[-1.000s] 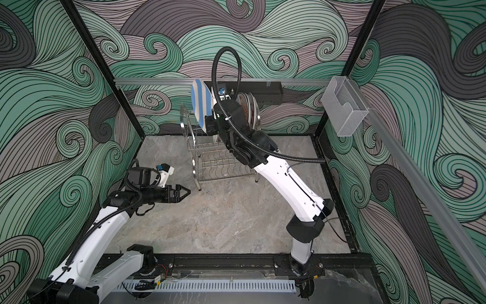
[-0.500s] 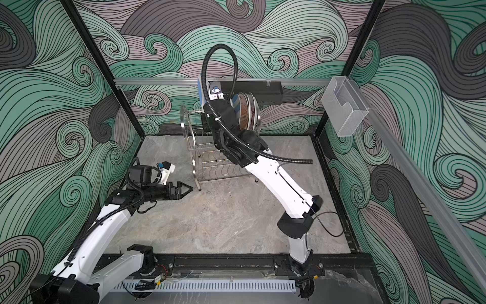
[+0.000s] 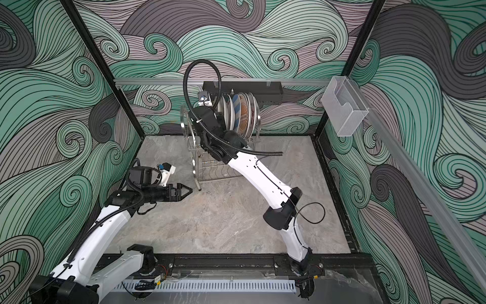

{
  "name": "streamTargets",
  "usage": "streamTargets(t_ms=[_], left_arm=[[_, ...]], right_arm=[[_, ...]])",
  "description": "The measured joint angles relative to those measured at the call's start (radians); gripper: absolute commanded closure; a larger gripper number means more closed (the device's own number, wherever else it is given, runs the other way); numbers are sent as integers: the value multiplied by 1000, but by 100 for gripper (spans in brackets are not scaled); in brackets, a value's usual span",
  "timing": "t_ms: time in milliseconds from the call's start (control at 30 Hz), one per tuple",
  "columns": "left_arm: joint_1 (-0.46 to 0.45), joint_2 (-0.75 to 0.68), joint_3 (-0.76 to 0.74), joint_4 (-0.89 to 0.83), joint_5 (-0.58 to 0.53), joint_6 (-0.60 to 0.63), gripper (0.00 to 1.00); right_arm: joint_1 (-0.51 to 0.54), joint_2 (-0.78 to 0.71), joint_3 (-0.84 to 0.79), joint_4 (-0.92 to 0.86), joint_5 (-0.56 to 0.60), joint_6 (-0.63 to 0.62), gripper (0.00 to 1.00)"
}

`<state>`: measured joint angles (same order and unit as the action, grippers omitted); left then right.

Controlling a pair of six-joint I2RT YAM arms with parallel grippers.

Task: Load the plates into the dish rack
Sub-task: 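Lower the blue striped plate into the rack slot in front of the cream plate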

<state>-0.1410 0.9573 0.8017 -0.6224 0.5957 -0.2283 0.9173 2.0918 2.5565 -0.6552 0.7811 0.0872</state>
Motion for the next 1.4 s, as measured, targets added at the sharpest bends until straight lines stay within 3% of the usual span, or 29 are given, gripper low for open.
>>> streamTargets(t_ms=[1167,1400], left_arm=[[-4,0,-14,-2,3,-12,1],[-4,0,-14,-1,3,-15,1]], right_arm=[[-18,20,-72,-24,-10,108,100],[-18,20,-72,-21,-49,116,71]])
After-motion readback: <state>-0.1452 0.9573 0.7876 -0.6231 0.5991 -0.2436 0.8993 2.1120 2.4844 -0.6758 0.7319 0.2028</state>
